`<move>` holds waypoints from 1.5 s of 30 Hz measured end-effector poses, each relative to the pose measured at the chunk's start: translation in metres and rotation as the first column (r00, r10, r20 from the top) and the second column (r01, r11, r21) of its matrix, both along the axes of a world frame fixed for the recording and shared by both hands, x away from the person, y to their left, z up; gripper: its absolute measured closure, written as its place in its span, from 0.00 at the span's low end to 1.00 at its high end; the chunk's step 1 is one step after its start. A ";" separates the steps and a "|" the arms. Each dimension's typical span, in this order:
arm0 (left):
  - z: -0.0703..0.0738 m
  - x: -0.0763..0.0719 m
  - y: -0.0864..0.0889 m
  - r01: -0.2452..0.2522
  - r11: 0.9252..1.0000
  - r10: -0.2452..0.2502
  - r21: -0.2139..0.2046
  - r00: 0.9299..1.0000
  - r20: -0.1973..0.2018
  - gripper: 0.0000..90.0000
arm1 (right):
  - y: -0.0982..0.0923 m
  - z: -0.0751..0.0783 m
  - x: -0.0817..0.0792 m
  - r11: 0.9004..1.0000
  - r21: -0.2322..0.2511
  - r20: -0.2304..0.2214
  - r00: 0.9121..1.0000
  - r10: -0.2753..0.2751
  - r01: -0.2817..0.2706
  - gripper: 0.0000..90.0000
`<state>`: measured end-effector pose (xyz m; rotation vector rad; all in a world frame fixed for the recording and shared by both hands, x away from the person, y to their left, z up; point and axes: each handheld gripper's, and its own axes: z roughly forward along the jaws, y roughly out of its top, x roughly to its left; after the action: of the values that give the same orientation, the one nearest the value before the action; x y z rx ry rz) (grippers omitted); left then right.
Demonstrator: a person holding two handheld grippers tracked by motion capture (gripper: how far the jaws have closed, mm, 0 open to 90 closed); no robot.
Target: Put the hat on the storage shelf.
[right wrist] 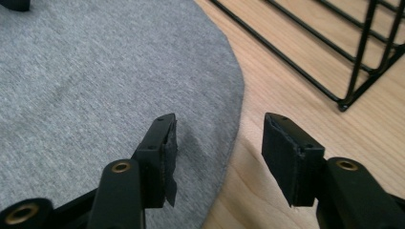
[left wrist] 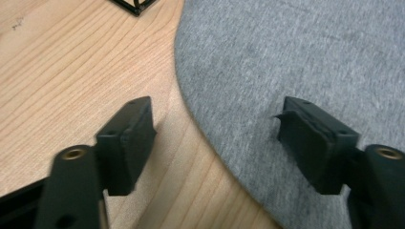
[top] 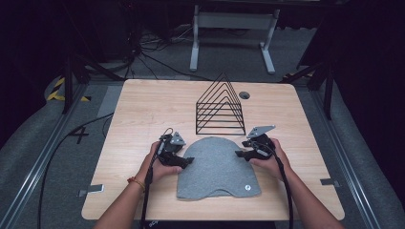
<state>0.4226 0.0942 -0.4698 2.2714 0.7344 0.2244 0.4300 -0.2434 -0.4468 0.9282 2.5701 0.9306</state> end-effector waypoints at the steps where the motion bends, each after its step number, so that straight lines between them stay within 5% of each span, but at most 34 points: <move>1: 0.000 0.000 0.000 0.006 1.000 -0.006 0.012 1.000 0.007 0.31 | 0.001 -0.001 0.000 1.000 -0.017 0.002 1.000 -0.001 0.001 0.51; 8: -0.001 -0.001 -0.003 0.005 1.000 -0.005 -0.007 1.000 0.028 0.38 | 0.003 -0.005 0.001 1.000 -0.008 -0.024 1.000 -0.017 0.017 0.52; 20: 0.002 -0.002 -0.003 0.031 0.999 -0.031 -0.021 1.000 0.006 0.72 | 0.007 -0.004 -0.007 1.000 0.017 -0.062 0.998 0.025 -0.024 0.90; 28: 0.000 0.000 -0.002 0.048 0.997 -0.051 -0.066 0.998 -0.034 0.91 | 0.006 -0.005 -0.009 0.999 0.036 -0.062 0.998 0.030 -0.028 0.95; 36: 0.007 -0.005 -0.006 0.057 0.997 -0.057 -0.052 0.998 0.003 0.94 | 0.003 0.002 -0.014 0.998 0.056 -0.022 0.999 0.037 -0.036 0.96; 45: 0.041 -0.014 -0.005 0.090 0.991 -0.079 -0.095 0.990 0.114 0.94 | -0.006 0.029 -0.028 0.993 0.105 0.068 0.997 0.041 -0.048 0.96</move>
<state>0.4082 0.0891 -0.4292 2.1710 0.5780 0.2648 0.4019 -0.2494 -0.4174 0.8562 2.5167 1.1018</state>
